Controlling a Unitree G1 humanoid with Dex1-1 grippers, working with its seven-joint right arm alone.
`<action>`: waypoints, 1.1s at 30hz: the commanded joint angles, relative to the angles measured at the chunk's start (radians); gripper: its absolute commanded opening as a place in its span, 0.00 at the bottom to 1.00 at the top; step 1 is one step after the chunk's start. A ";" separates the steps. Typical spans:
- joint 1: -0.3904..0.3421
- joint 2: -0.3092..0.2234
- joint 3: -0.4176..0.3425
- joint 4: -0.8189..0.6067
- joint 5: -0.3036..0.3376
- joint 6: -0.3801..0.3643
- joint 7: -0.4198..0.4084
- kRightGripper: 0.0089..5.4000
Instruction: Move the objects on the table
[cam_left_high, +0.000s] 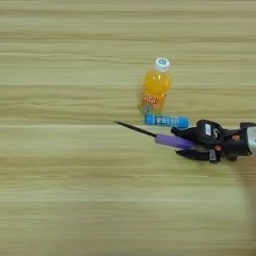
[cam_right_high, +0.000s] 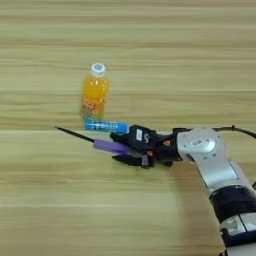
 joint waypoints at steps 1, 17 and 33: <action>-0.050 -0.031 -0.051 -0.080 0.069 0.006 -0.001 0.52; -0.071 0.004 -0.160 -0.206 0.282 0.143 0.023 0.91; -0.200 0.104 -0.285 -0.185 0.389 0.248 -0.122 0.99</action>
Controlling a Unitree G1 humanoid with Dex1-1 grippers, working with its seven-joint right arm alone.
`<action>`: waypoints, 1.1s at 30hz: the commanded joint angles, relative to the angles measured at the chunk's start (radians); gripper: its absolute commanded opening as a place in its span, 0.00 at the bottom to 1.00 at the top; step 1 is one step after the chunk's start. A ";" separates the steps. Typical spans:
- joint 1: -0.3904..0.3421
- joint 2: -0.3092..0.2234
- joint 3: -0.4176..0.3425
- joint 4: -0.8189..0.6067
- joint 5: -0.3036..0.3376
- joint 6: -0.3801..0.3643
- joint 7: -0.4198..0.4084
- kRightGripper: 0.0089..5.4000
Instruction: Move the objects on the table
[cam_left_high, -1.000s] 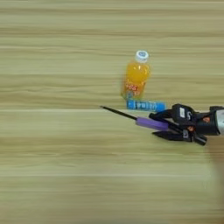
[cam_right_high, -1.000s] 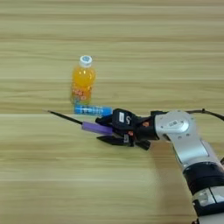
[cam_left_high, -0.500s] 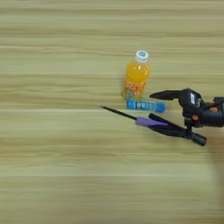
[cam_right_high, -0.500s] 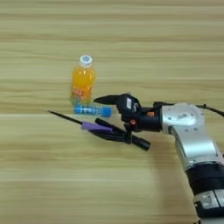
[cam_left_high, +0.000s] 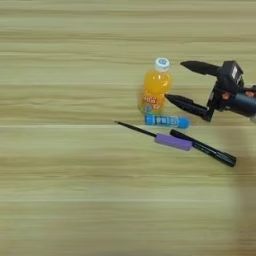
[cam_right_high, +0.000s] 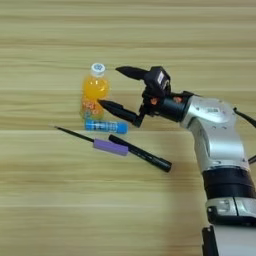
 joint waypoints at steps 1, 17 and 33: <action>-0.093 0.000 -0.040 -0.020 0.020 -0.002 -0.064 0.99; -0.158 0.130 0.062 0.120 -0.134 -0.051 -0.198 0.99; -0.203 0.192 0.105 0.293 -0.262 -0.174 -0.325 0.96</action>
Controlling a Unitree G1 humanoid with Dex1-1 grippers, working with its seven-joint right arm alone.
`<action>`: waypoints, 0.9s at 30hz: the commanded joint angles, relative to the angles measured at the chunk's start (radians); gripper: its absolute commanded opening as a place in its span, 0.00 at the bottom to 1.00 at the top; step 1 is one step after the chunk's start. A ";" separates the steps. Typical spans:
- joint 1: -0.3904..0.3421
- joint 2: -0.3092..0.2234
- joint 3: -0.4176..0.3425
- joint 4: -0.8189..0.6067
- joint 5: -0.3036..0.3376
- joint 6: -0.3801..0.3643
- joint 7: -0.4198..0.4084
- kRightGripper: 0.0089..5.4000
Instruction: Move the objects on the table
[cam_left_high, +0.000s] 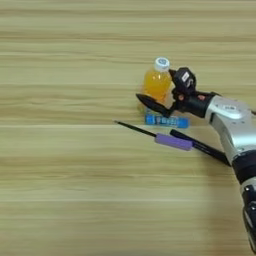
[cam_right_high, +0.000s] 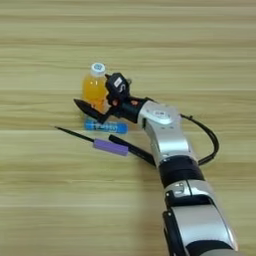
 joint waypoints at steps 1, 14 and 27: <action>-0.095 -0.010 -0.006 -0.017 -0.009 -0.038 -0.037 0.95; -0.106 -0.005 -0.013 0.011 -0.016 -0.055 -0.052 0.66; -0.116 0.001 -0.050 -0.002 0.035 -0.046 -0.036 0.65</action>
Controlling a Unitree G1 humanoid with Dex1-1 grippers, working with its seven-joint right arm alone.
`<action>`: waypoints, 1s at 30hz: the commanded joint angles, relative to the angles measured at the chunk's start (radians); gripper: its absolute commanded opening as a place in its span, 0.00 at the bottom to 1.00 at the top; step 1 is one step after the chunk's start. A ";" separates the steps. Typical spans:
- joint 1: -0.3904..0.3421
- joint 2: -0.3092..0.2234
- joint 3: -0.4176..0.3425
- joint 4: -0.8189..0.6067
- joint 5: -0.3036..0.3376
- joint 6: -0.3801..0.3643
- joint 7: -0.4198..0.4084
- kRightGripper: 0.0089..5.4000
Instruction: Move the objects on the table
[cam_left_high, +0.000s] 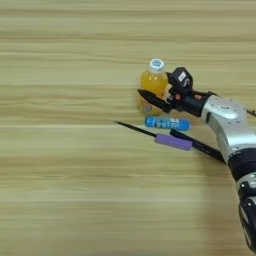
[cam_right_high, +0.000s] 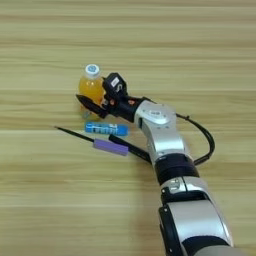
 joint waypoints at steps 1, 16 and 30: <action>-0.089 -0.017 -0.049 -0.070 0.064 0.002 -0.007 0.65; -0.109 -0.094 -0.137 -0.115 0.146 0.047 0.053 0.65; -0.052 -0.195 -0.192 -0.102 0.167 0.032 0.146 0.65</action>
